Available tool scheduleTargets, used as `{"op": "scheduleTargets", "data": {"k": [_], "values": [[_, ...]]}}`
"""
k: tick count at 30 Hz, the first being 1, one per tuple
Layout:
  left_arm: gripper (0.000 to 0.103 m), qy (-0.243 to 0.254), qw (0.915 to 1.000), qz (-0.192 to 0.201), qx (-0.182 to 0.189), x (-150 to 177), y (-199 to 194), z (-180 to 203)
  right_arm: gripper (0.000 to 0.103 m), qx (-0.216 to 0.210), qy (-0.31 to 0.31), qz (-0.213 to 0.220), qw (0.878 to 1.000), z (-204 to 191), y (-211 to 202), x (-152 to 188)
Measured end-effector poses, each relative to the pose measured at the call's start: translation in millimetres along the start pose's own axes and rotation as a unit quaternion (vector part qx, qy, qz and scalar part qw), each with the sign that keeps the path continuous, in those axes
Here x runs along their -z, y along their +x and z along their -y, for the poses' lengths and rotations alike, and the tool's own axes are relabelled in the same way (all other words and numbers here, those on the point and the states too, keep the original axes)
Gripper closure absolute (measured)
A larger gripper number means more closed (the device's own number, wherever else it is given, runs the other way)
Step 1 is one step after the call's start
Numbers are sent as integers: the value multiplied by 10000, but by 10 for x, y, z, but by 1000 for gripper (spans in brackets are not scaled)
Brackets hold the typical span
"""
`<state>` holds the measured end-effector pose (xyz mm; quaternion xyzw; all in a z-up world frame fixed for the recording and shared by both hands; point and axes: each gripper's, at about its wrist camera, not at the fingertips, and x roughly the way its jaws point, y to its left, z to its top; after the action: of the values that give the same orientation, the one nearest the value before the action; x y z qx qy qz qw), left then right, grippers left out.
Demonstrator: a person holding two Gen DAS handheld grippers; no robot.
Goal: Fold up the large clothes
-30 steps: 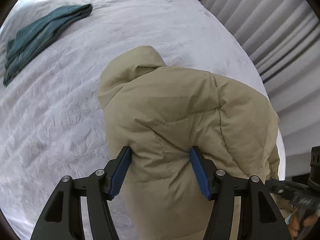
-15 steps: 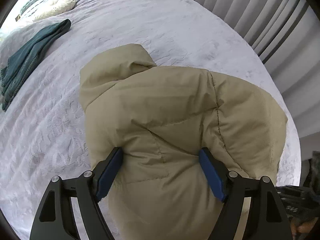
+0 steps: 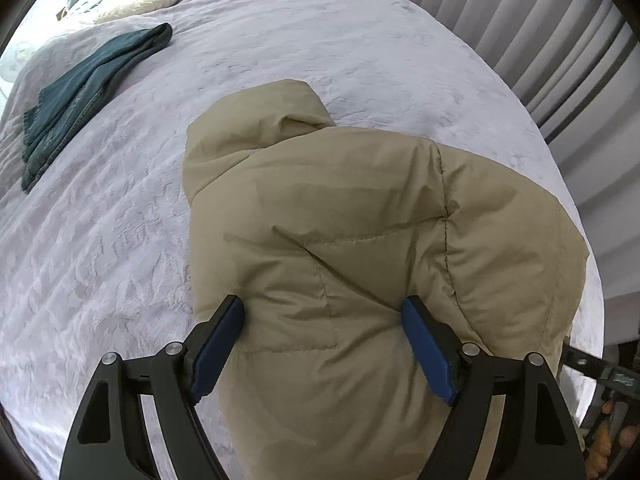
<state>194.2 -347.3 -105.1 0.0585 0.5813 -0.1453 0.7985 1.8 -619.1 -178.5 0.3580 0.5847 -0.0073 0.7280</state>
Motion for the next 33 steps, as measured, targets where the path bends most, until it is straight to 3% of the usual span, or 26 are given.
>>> {"op": "scheduleTargets", "data": {"k": [6,15,17,18,19,22,26,29,32,33], "values": [[21,-158,9996,44,-234,21,-31,34,80,281,-294,-387,9984,-182,410,-155],[21,-218,9993,-26,-315,69,-109,15,75,-13,-160,-466,9988,-131,182,-221],[21,-228,9993,-55,-303,63,-105,5,61,-164,-174,-186,9995,-171,-24,-197],[21,-236,9993,-64,-298,58,-105,1,44,-274,-202,-33,9994,-191,-121,-187],[21,-245,9992,-70,-300,58,-107,0,36,-373,-255,112,9989,-234,-216,-182],[21,-269,9991,-62,-309,68,-112,4,36,-389,-559,260,9973,-405,-361,-169],[21,-254,9992,-103,-275,73,-120,0,35,-281,-818,75,9962,-522,-323,-116],[21,-207,9994,-136,-236,81,-145,-24,20,-224,-794,4,9966,-511,-263,-110],[20,-222,9994,-153,-214,107,-188,-63,18,-173,-709,14,9973,-428,-286,-108],[8,-260,9992,-203,-239,119,-200,-92,16,-155,-699,19,9974,-404,-282,-116]]}}
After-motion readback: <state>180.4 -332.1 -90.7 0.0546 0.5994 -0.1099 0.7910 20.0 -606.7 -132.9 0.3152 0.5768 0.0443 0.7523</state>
